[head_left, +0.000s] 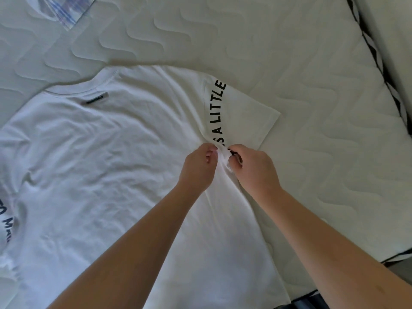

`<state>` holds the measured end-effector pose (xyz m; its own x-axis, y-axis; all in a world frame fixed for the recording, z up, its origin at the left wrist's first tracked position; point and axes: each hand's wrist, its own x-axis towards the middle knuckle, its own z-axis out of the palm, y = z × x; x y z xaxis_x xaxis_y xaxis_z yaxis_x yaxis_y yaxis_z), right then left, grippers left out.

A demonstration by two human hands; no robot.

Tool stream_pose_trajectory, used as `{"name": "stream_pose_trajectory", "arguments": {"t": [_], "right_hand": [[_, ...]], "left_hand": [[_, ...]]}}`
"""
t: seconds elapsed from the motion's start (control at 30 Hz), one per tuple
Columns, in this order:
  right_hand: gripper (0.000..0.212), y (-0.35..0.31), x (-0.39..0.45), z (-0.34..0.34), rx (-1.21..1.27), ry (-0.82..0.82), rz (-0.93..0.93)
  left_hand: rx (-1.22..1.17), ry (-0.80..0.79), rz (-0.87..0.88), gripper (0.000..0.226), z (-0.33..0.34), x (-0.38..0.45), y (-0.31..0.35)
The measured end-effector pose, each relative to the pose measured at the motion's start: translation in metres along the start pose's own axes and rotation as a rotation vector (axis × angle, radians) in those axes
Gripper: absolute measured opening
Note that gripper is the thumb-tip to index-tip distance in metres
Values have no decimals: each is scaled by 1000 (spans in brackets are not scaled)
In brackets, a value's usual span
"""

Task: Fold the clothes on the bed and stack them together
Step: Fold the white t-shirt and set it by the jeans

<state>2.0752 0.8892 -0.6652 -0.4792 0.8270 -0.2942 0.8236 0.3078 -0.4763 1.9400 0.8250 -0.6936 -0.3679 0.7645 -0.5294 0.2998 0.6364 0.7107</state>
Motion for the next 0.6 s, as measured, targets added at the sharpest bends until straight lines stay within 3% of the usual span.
{"name": "stream_pose_trajectory", "arguments": {"t": [0.13, 0.23, 0.33, 0.4, 0.5, 0.6], "right_hand": [[29, -2, -6, 9, 302, -67, 161], [33, -5, -6, 19, 190, -72, 133], [29, -7, -2, 27, 16, -34, 83], [17, -5, 0, 28, 57, 56, 132], [23, -1, -4, 29, 222, 146, 257], [36, -6, -10, 29, 204, 103, 239]], "left_hand": [[-213, -56, -117, 27, -3, 2, 3], [-259, -69, -142, 27, -7, -1, -1], [-237, 30, -132, 22, -10, -3, -9], [-136, 123, -84, 17, -14, -2, -12], [157, 269, 177, 30, -23, 6, -15], [536, 159, 338, 54, -29, 20, -14]]}}
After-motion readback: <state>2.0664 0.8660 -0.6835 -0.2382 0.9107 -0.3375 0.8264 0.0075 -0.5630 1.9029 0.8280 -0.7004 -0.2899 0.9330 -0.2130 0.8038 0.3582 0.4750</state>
